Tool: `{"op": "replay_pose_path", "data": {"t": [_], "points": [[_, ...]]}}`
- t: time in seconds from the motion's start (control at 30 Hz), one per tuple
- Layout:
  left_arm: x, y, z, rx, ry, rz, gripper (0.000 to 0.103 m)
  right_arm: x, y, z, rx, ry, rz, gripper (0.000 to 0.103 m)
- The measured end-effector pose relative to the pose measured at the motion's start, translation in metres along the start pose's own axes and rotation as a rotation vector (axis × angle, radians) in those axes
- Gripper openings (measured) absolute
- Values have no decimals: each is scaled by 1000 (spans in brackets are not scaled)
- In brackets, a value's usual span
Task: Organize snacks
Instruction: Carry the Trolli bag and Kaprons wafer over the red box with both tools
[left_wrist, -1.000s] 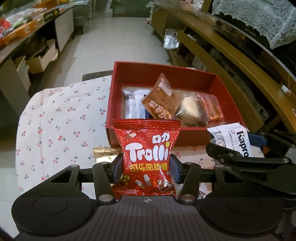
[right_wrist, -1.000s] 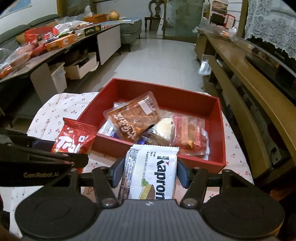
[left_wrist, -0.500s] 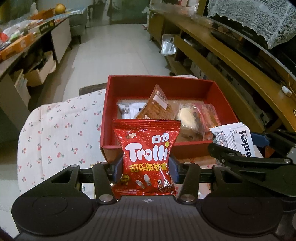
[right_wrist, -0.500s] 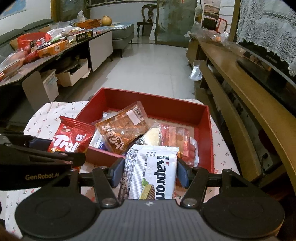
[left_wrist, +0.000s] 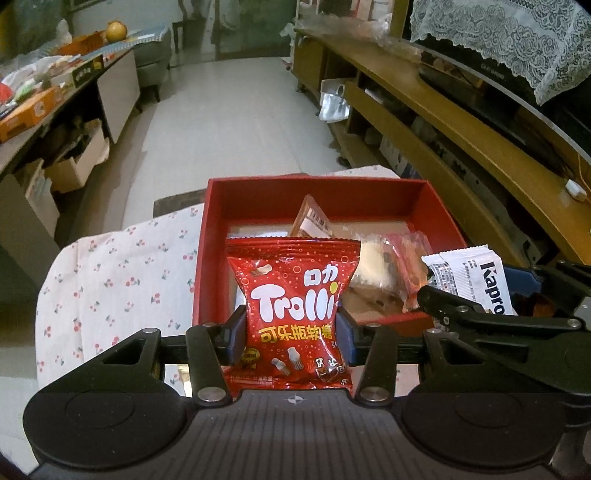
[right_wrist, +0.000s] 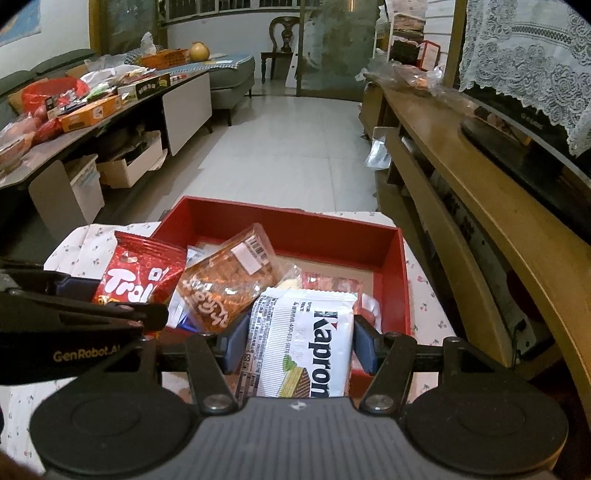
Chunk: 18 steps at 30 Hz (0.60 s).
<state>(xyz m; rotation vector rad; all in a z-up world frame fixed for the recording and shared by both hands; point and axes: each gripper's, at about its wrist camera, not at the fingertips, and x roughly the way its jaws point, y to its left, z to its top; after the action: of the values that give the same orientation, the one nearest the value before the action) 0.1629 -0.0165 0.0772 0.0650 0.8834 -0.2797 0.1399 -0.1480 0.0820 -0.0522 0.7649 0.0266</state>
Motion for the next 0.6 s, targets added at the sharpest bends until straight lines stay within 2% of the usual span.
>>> {"op": "replay_pose_path", "data": {"t": [0.6], "points": [[29, -3, 28, -4, 1, 26, 54, 33, -13, 25, 3, 6, -32, 76]]}}
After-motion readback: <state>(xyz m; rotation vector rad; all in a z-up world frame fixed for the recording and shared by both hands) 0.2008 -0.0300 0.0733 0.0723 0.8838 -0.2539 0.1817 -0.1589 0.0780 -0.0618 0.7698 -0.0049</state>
